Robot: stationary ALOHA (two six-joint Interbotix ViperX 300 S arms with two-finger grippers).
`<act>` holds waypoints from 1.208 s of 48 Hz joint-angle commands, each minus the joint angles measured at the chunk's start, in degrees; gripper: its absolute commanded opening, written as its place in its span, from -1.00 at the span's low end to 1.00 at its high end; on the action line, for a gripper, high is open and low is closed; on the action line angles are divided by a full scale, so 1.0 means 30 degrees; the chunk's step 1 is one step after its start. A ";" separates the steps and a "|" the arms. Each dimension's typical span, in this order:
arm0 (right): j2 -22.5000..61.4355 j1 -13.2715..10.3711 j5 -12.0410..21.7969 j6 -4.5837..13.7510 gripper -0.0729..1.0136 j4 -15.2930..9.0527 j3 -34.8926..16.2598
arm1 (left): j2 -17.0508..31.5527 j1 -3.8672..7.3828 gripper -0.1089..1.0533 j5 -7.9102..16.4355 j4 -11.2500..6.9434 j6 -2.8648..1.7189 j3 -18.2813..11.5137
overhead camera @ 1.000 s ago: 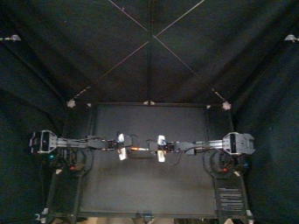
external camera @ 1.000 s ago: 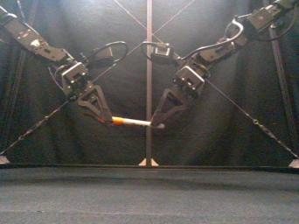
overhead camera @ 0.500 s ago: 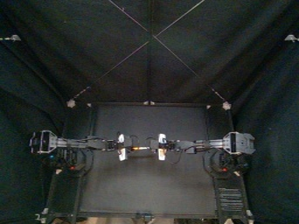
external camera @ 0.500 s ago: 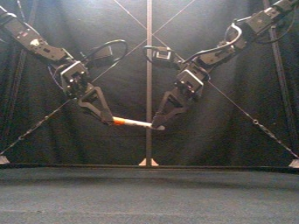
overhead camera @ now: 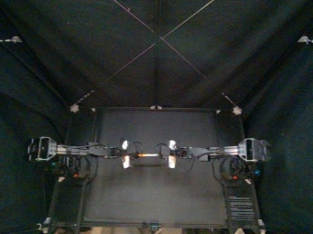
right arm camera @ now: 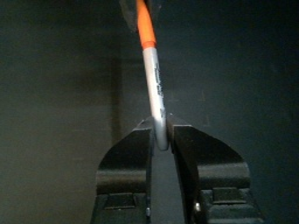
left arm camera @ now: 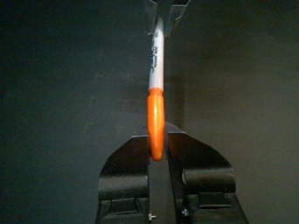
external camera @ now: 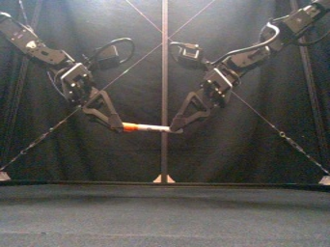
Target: Uncap the pen
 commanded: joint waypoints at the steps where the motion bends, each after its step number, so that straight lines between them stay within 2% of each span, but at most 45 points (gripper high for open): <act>1: -0.1055 -0.0264 0.0117 0.0029 0.09 0.0029 0.0293 | -0.0557 0.0117 -0.17 0.0176 -0.0029 -0.0059 0.0439; 20: -0.2139 -0.0352 0.0059 0.0029 0.09 0.0029 0.0996 | -0.2227 0.0000 -0.17 0.0117 -0.0088 -0.0059 0.1670; 35: -0.2754 -0.0498 -0.0088 0.0029 0.09 0.0029 0.1406 | -0.3281 -0.0029 -0.17 0.0117 -0.0088 -0.0059 0.2227; 47: -0.3223 -0.0498 -0.0293 0.0029 0.09 0.0029 0.1670 | -0.3457 0.0000 -0.17 0.0176 -0.0117 -0.0146 0.2490; 58: -0.3369 -0.0498 -0.0439 0.0000 0.09 0.0029 0.1816 | -0.3457 -0.0029 -0.17 0.0117 -0.0205 -0.0117 0.2520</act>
